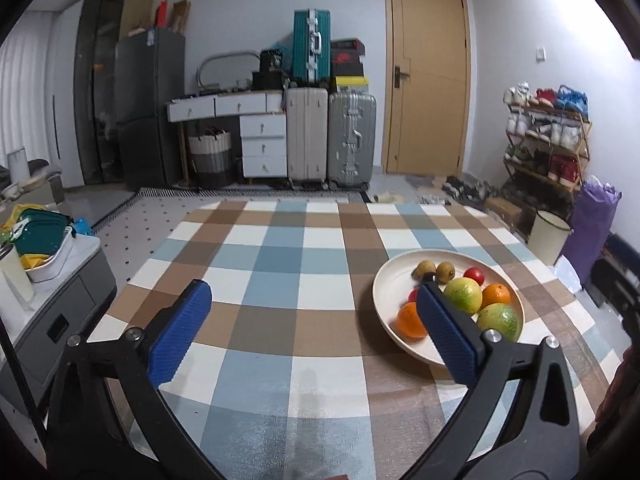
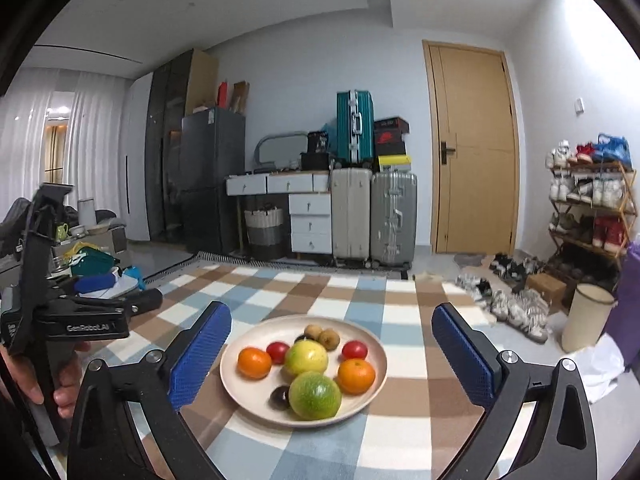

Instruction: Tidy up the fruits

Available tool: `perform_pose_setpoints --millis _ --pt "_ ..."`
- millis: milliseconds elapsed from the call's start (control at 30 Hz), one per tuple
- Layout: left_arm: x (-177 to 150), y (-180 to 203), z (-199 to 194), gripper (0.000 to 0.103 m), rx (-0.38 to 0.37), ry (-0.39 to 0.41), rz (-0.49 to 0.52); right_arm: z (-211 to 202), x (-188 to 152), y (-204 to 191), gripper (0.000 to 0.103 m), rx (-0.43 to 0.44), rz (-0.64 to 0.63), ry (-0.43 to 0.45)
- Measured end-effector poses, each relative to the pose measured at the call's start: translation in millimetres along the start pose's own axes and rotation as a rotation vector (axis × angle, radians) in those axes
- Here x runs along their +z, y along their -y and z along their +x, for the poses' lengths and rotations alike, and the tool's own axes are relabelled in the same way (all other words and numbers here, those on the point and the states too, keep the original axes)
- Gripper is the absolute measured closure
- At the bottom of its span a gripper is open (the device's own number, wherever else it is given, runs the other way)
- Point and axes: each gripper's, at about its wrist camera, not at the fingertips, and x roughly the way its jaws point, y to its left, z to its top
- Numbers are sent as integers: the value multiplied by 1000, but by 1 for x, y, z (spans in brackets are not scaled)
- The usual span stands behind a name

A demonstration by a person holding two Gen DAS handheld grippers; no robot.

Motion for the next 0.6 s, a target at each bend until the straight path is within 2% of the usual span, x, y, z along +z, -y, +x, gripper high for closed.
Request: perform_pose_setpoints --millis 233,600 --pt "-13 5 -4 1 19 85 33 9 -23 3 1 -15 5 -41" --pt "-20 2 2 1 -13 97 31 15 -29 -2 0 0 -13 -76"
